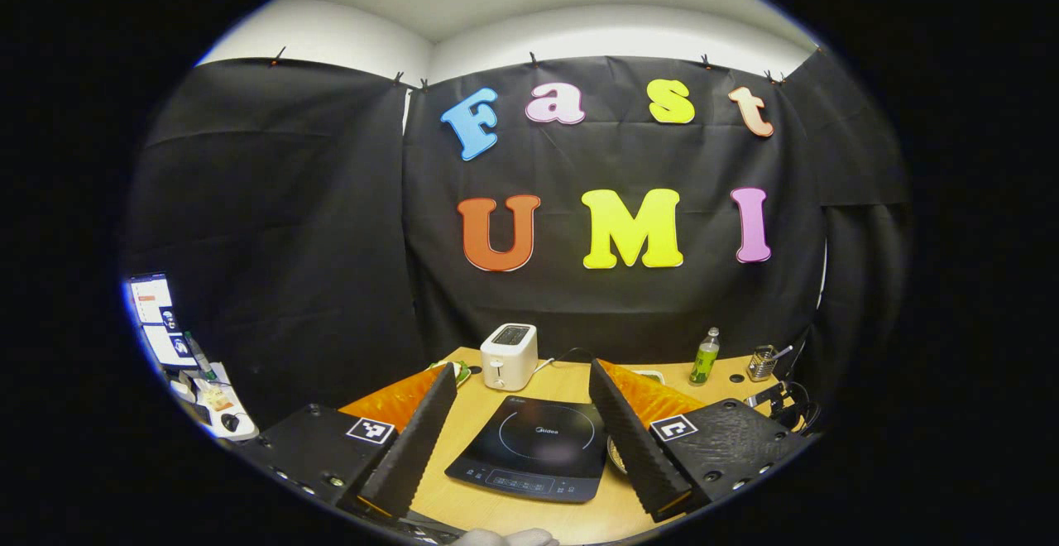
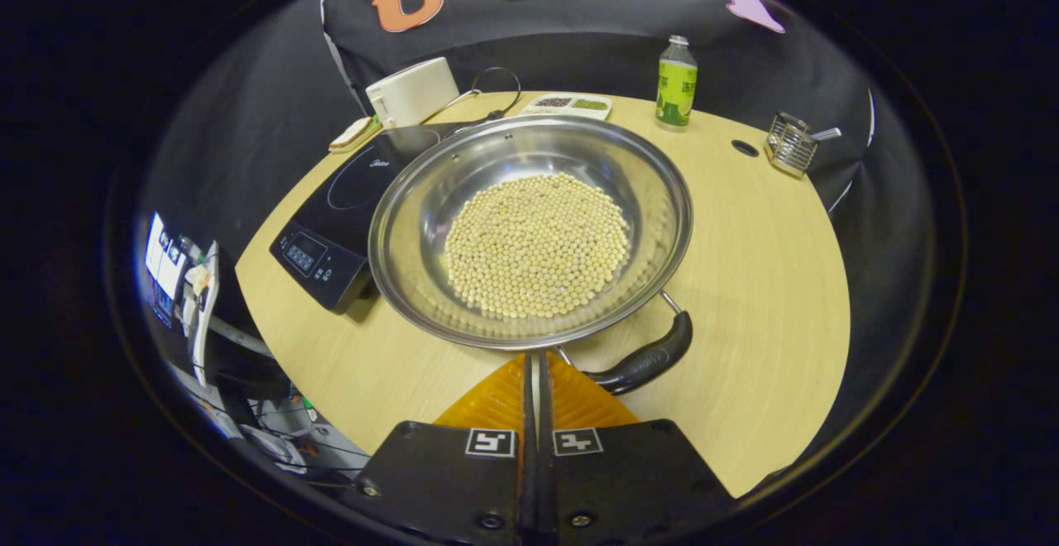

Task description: First push the handle of the pot to place it horizontally, then grasp the pot with both hands and set it on the induction cooktop.

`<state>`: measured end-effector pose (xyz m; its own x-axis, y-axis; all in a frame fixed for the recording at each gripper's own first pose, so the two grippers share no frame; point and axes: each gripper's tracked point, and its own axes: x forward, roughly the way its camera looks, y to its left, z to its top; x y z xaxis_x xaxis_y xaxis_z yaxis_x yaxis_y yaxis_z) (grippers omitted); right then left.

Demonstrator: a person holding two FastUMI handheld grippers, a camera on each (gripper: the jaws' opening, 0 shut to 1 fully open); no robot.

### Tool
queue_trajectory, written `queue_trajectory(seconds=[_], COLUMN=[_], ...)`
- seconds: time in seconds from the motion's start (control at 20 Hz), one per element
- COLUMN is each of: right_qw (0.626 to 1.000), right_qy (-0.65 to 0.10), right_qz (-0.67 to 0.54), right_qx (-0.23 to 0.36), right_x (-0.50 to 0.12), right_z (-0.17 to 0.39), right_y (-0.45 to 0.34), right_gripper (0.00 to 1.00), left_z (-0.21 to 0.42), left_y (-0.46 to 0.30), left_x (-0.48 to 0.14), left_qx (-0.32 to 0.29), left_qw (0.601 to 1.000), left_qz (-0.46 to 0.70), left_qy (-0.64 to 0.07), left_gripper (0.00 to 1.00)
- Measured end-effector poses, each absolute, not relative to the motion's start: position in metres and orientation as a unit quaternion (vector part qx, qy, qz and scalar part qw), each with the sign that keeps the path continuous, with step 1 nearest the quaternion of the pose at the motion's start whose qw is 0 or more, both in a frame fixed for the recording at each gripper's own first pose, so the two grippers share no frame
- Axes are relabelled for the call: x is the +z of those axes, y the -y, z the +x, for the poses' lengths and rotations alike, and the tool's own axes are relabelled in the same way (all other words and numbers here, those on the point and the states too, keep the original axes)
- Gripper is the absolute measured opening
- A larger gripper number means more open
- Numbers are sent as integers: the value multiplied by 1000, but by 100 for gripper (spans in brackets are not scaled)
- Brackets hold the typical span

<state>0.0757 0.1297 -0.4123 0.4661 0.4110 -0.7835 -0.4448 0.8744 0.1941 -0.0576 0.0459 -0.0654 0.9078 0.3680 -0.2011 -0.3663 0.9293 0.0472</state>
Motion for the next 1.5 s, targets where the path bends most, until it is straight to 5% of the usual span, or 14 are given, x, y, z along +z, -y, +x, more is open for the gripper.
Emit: queue_trajectory(seconds=[1.5], right_qw=[856], right_qy=[-433], right_qz=[-69], right_qx=[274], right_x=[-422], right_z=[182], right_y=[-34], right_gripper=[4], left_z=[-43], left_y=[1], left_x=[-80], left_qx=[273], left_qw=[954], left_qz=[15], left_qy=[-127], left_gripper=[96])
